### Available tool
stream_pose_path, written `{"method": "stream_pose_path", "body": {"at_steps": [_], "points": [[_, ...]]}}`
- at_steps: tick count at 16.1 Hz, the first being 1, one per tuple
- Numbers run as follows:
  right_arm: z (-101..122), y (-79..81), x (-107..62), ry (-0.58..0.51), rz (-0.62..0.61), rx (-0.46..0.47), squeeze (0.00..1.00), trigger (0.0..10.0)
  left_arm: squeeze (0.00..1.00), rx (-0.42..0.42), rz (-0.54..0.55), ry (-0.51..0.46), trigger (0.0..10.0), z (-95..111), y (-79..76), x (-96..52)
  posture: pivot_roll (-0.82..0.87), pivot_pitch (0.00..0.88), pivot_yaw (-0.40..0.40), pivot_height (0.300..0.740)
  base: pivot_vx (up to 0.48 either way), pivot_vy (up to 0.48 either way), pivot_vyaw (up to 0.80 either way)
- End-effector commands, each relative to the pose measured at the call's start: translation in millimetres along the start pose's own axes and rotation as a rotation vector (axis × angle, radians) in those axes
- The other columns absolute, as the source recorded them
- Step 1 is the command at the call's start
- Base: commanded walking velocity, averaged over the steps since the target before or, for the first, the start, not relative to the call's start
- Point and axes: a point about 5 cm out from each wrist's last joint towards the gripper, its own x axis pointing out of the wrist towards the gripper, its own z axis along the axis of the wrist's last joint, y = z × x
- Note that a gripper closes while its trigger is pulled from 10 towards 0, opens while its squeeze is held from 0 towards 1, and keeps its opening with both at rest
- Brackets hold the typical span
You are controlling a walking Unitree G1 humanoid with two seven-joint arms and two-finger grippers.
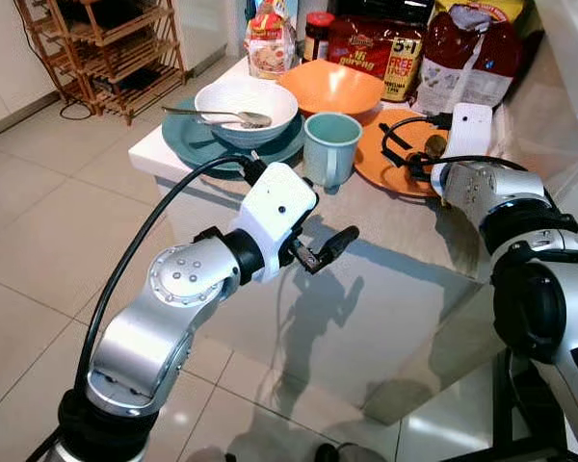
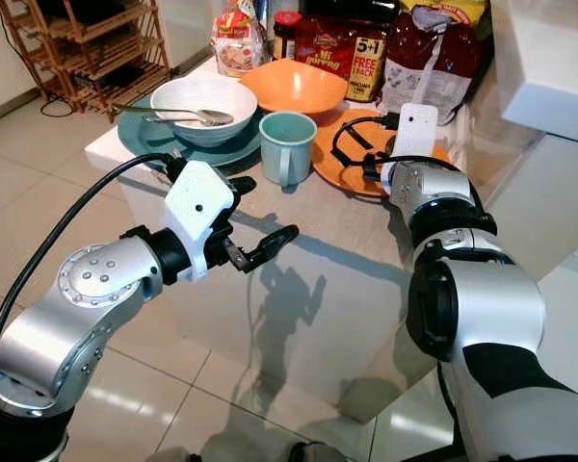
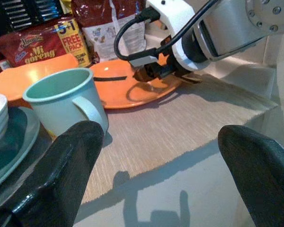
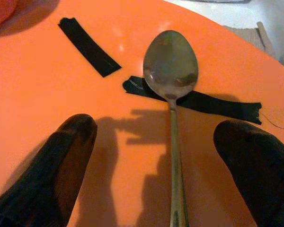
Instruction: Setting the table
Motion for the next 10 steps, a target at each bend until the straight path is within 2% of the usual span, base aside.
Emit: {"method": "stream_pose_path", "body": {"at_steps": [1,3,4,5,6,10], "points": [[-2.4,-6.3,0.6,0.018,-0.004,0.03,0.0,10.0,0.0,0.011,-0.021,-0.013,10.0,5.5,-2.7,-0.7,0.08,0.072,-0.056,0.74,0.0,0.0,0.0],[-9.6,-4.7,1.4,0.057,0.027,0.051,0.0,10.0,0.0,0.005,-0.021,-0.013,10.0,5.5,-2.8,-0.4,0.08,0.072,-0.058,0.74,0.0,0.0,0.0],[-11.2,-4.3,1.7,0.063,0.036,0.075,0.0,9.3,0.0,0.005,-0.023,-0.012,10.0,5.7,-2.8,-0.1,0.08,0.069,-0.057,0.74,0.0,0.0,0.0],[-12.5,-4.9,1.9,0.067,0.038,0.092,0.0,4.1,0.0,0.006,-0.025,-0.013,10.0,6.3,-3.0,0.2,0.08,0.067,-0.055,0.74,0.0,0.0,0.0],[-15.0,-6.4,2.3,0.076,0.041,0.12,0.0,0.0,0.0,0.009,-0.029,-0.014,10.0,6.9,-3.2,0.7,0.08,0.064,-0.055,0.74,0.0,0.0,0.0],[-16.8,-10.7,2.6,0.083,0.036,0.122,0.0,0.0,0.0,0.012,-0.03,-0.013,10.0,7.4,-3.3,1.3,0.08,0.062,-0.056,0.74,0.0,0.0,0.0]]}}
